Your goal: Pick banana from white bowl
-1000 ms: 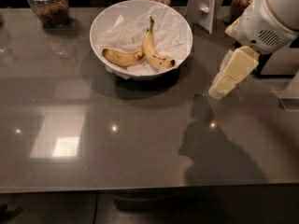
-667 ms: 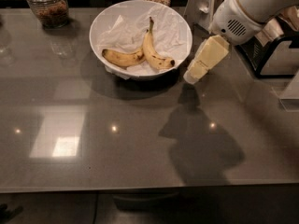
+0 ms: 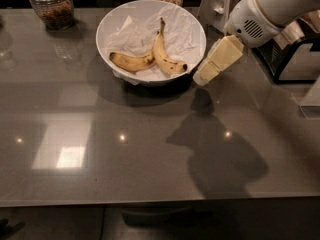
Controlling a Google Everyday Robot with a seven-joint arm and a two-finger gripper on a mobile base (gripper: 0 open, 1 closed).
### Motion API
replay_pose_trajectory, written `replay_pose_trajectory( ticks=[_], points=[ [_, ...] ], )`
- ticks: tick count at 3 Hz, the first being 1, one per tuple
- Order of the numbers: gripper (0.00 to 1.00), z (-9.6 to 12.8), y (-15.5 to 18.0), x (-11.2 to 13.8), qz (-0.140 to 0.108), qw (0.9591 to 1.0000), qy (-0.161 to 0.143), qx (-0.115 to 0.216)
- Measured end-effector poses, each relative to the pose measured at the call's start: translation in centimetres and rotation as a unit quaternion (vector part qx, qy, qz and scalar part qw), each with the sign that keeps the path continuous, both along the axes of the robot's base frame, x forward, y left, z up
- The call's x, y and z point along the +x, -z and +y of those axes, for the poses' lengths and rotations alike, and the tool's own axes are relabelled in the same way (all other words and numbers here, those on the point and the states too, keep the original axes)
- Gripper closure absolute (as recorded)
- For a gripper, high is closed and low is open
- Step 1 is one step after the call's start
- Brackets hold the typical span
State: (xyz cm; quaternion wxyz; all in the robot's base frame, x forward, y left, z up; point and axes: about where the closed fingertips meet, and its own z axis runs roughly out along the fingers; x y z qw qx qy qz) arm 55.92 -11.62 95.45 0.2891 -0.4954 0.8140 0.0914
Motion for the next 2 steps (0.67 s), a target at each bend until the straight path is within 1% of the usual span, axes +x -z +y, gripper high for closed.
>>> replay_pose_trajectory(
  ticks=[1, 2],
  points=[
    [0.00, 1.9, -0.3, 1.9, -0.020, 0.9984, 0.011, 0.053],
    [0.00, 4.6, -0.1, 4.3, -0.027, 0.9954, 0.016, 0.091]
  ],
)
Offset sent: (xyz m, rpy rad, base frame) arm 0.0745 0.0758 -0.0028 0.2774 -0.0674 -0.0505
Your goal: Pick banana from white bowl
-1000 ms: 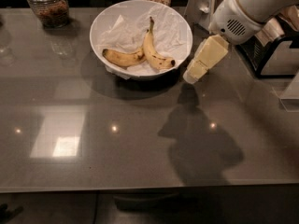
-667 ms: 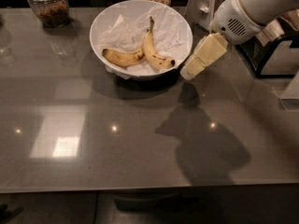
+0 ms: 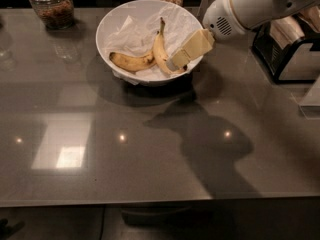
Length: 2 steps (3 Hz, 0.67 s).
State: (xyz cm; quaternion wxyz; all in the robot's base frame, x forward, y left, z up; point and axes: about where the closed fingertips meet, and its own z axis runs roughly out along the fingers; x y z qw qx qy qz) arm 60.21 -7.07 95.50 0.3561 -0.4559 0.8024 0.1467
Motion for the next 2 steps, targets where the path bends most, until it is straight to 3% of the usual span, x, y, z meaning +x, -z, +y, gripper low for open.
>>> replay_pose_trajectory(
  ticks=[1, 2],
  points=[
    [0.05, 2.6, 0.8, 2.2, 0.004, 0.9999, -0.001, 0.012],
    [0.23, 4.4, 1.9, 4.2, 0.011, 0.9999, 0.001, 0.004]
  ],
)
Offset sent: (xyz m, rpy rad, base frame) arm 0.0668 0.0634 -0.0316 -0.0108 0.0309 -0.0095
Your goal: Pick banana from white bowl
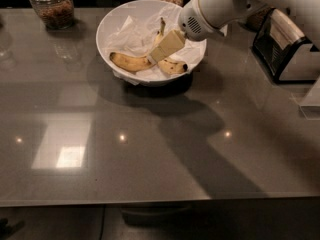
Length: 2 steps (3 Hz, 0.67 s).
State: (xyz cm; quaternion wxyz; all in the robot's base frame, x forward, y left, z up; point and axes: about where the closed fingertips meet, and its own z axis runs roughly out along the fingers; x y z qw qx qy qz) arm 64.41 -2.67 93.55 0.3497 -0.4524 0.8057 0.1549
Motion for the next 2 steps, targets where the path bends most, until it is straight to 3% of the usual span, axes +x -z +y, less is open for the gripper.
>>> replay_pose_trajectory(
  ticks=[2],
  points=[
    [0.27, 1.1, 3.2, 3.2, 0.025, 0.9989, 0.015, -0.036]
  ],
)
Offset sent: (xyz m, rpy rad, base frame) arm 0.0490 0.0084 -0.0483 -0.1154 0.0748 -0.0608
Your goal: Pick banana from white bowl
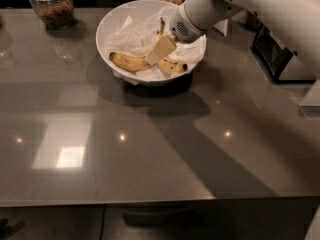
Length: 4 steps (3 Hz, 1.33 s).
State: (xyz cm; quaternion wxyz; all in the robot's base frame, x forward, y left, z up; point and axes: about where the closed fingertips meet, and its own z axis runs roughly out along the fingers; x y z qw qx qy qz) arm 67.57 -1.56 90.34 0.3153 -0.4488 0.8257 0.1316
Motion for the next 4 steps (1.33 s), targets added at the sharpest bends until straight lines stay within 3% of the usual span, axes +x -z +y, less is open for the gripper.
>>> replay_pose_trajectory(
  ticks=[3, 4],
  points=[
    [0.31, -0.4, 4.8, 1.6, 0.048, 0.9982, 0.021, -0.029],
    [0.50, -0.2, 5.8, 1.8, 0.059, 0.9975, 0.019, -0.035]
  ],
)
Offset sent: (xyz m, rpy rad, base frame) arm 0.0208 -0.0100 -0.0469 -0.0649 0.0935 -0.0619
